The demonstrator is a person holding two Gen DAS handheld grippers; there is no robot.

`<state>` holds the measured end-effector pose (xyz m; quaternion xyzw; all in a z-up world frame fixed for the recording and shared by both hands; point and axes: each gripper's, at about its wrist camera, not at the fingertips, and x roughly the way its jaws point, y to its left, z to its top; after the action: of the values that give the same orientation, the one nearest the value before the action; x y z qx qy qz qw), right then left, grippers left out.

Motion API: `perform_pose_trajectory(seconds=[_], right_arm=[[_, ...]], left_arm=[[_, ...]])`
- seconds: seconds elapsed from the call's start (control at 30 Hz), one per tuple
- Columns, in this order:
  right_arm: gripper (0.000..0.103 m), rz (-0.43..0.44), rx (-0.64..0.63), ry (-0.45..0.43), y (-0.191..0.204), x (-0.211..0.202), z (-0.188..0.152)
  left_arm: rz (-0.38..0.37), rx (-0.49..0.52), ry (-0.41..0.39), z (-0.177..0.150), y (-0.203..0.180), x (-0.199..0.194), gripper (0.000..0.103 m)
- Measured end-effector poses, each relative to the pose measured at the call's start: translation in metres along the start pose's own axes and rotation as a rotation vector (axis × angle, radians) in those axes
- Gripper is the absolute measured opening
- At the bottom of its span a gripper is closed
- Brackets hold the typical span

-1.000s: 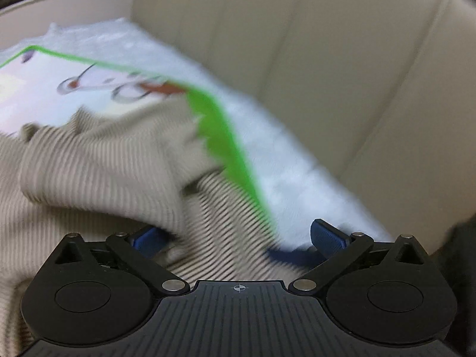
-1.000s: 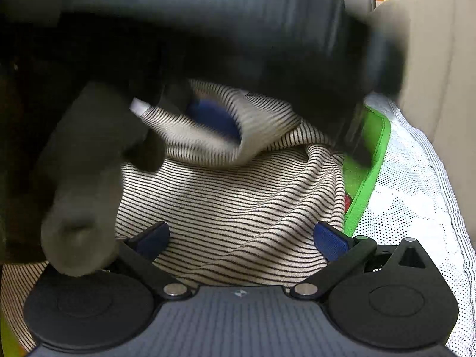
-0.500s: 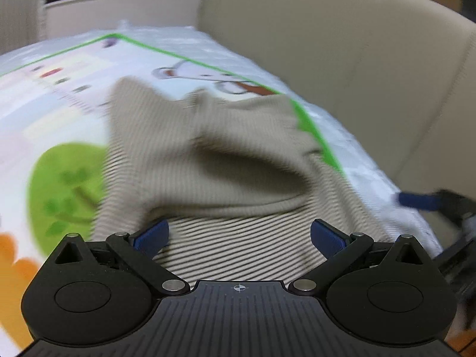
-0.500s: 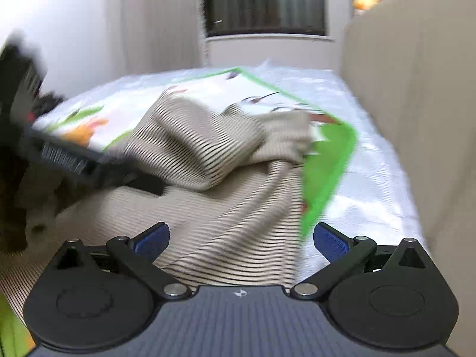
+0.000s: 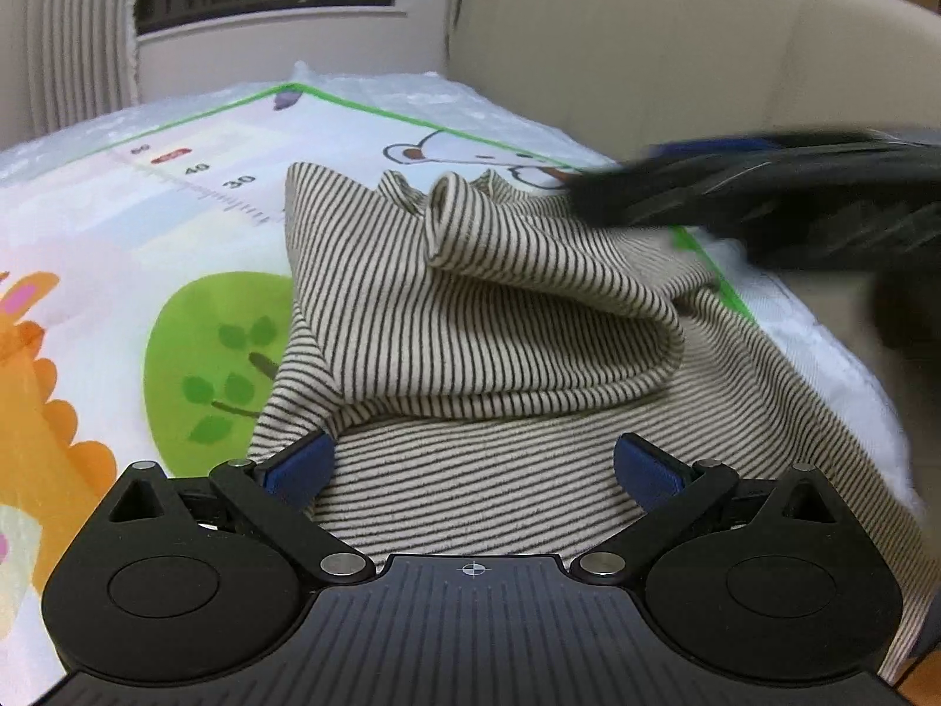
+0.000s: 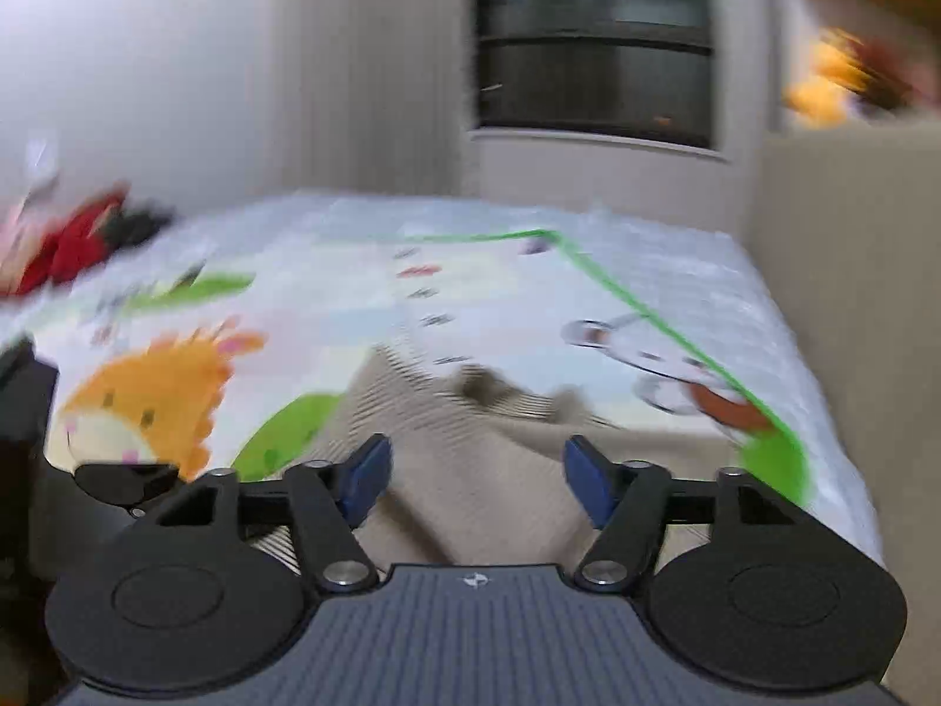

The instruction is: Fold clothes

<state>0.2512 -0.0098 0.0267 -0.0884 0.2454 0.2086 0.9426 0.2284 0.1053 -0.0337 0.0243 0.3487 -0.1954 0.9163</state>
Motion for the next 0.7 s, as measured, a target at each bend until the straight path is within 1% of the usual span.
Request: perform_pose_trajectory(seconds=[0.03, 0.07, 0.1, 0.13, 0.17, 0.2, 0.27, 0.33, 0.4, 0.43, 0.47, 0.5, 0.53, 0.57, 0.6, 0.63, 0.7], right_arm=[[0.077, 0.004, -0.058, 0.028, 0.011, 0.009, 0.000], [0.075, 0.006, -0.112, 0.055, 0.020, 0.019, -0.002], [0.065, 0.000, -0.161, 0.077, 0.025, 0.028, -0.005], [0.023, -0.020, -0.198, 0.092, 0.028, 0.031, -0.008], [0.008, -0.055, -0.209, 0.094, 0.027, 0.030, -0.009], [0.008, -0.095, -0.182, 0.081, 0.019, 0.025, -0.008], [0.008, -0.166, -0.088, 0.059, -0.005, 0.009, -0.005], [0.008, -0.240, -0.014, 0.078, -0.034, -0.004, -0.008], [0.015, -0.320, 0.016, 0.109, -0.060, -0.017, -0.017], [0.023, -0.328, 0.043, 0.124, -0.071, -0.024, -0.023], [0.027, -0.336, 0.074, 0.132, -0.081, -0.032, -0.028], [0.028, -0.353, 0.099, 0.136, -0.088, -0.040, -0.033], [0.031, -0.371, 0.124, 0.135, -0.095, -0.048, -0.038], [0.039, -0.375, 0.159, 0.126, -0.102, -0.055, -0.041], [0.043, -0.353, 0.217, 0.111, -0.111, -0.061, -0.044], [0.050, -0.318, 0.289, 0.092, -0.119, -0.066, -0.046], [0.051, -0.256, 0.393, 0.072, -0.131, -0.066, -0.051]], left_arm=[[0.002, 0.006, 0.002, -0.001, -0.001, 0.001, 0.103], [0.005, 0.011, 0.003, -0.003, -0.002, 0.002, 0.103], [0.005, 0.014, 0.002, -0.004, -0.001, 0.002, 0.103], [0.004, 0.016, 0.000, -0.004, -0.001, 0.003, 0.103], [0.002, 0.018, -0.002, -0.005, -0.001, 0.003, 0.103], [0.000, 0.018, -0.003, -0.006, -0.001, 0.004, 0.103], [-0.002, 0.021, -0.005, -0.007, -0.001, 0.005, 0.103], [-0.004, 0.022, -0.006, -0.007, 0.000, 0.006, 0.103], [-0.012, 0.023, -0.009, -0.007, 0.000, 0.005, 0.103], [-0.015, 0.023, -0.010, -0.007, 0.000, 0.005, 0.103], [-0.013, 0.022, -0.010, -0.007, 0.000, 0.005, 0.103], [-0.012, 0.019, -0.010, -0.007, 0.000, 0.005, 0.103], [-0.013, 0.012, -0.012, -0.006, 0.002, 0.005, 0.103], [-0.015, 0.005, -0.014, -0.006, 0.003, 0.005, 0.103], [-0.016, -0.002, -0.016, -0.006, 0.004, 0.004, 0.103], [-0.017, -0.009, -0.016, -0.006, 0.005, 0.004, 0.103], [-0.014, -0.010, -0.014, -0.006, 0.005, 0.004, 0.103]])
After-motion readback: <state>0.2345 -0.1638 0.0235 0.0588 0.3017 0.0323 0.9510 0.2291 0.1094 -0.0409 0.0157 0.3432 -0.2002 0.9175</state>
